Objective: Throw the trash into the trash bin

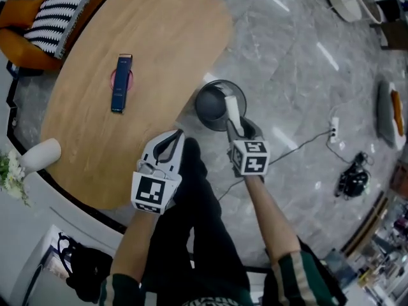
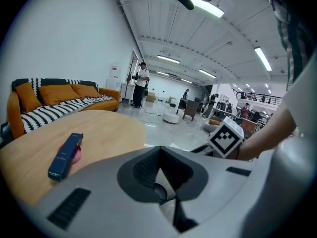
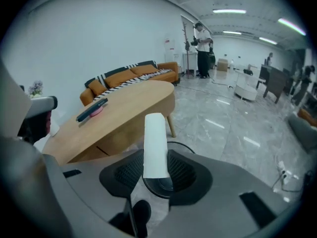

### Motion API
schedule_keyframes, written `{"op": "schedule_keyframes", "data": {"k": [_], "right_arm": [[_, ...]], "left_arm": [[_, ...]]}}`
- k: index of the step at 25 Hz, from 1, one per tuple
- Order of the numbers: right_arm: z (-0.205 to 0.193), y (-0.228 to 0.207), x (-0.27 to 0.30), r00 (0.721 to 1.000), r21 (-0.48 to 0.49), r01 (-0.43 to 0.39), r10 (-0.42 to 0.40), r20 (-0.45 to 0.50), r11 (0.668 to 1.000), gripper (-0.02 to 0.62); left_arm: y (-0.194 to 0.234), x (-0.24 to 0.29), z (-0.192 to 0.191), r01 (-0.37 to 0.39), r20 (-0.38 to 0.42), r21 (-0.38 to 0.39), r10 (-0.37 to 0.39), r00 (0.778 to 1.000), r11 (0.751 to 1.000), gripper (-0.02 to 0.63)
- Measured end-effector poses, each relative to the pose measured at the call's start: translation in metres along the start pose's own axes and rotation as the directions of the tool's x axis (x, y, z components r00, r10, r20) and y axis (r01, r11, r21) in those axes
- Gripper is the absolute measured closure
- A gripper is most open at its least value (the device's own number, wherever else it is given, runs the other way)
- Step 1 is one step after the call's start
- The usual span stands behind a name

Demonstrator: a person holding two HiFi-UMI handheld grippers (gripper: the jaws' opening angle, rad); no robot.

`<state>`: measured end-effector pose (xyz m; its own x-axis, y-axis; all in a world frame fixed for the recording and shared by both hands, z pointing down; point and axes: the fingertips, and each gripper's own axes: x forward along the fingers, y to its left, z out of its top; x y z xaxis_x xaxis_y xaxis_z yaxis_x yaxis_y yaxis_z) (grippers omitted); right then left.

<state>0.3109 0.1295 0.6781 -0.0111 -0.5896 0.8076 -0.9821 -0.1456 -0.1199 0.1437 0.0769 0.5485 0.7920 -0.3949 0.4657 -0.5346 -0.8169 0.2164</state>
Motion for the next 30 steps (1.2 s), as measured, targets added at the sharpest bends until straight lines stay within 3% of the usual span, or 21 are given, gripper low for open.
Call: {"op": "schedule_keyframes", "data": {"k": [6, 12, 18, 22, 24, 28, 30], "right_arm": [[-0.053, -0.016, 0.071, 0.998, 0.059, -0.019, 0.023, -0.062, 0.998, 0.451], [-0.091, -0.019, 0.122, 0.99, -0.041, -0.003, -0.003, -0.141, 0.999, 0.451], [-0.099, -0.022, 0.143, 0.987, -0.069, -0.001, -0.01, -0.159, 0.998, 0.45], [-0.11, -0.029, 0.153, 0.984, 0.033, -0.031, 0.037, -0.173, 0.999, 0.387], [-0.107, -0.028, 0.148, 0.984, 0.028, -0.03, 0.035, -0.175, 0.999, 0.385], [-0.092, -0.015, 0.124, 0.99, 0.0, -0.038, 0.038, -0.139, 0.999, 0.39], [-0.082, -0.011, 0.11, 0.992, -0.03, -0.032, 0.028, -0.125, 0.999, 0.452]], "left_arm": [[-0.008, 0.031, -0.035, 0.042, -0.001, 0.019, -0.042, 0.999, 0.999, 0.606], [-0.001, 0.044, -0.055, 0.061, -0.003, 0.026, -0.061, 0.998, 0.998, 0.606], [0.009, 0.046, -0.076, 0.062, -0.013, 0.036, -0.062, 0.998, 0.997, 0.606], [0.014, 0.04, -0.08, 0.052, -0.018, 0.02, -0.052, 0.999, 0.998, 0.606], [0.019, 0.035, -0.079, 0.037, -0.018, 0.01, -0.037, 0.999, 0.999, 0.606], [0.029, 0.015, -0.073, -0.009, -0.022, -0.053, 0.008, 1.0, 0.999, 0.606], [0.036, 0.004, -0.069, -0.032, -0.026, -0.064, 0.03, 0.999, 0.997, 0.606]]}}
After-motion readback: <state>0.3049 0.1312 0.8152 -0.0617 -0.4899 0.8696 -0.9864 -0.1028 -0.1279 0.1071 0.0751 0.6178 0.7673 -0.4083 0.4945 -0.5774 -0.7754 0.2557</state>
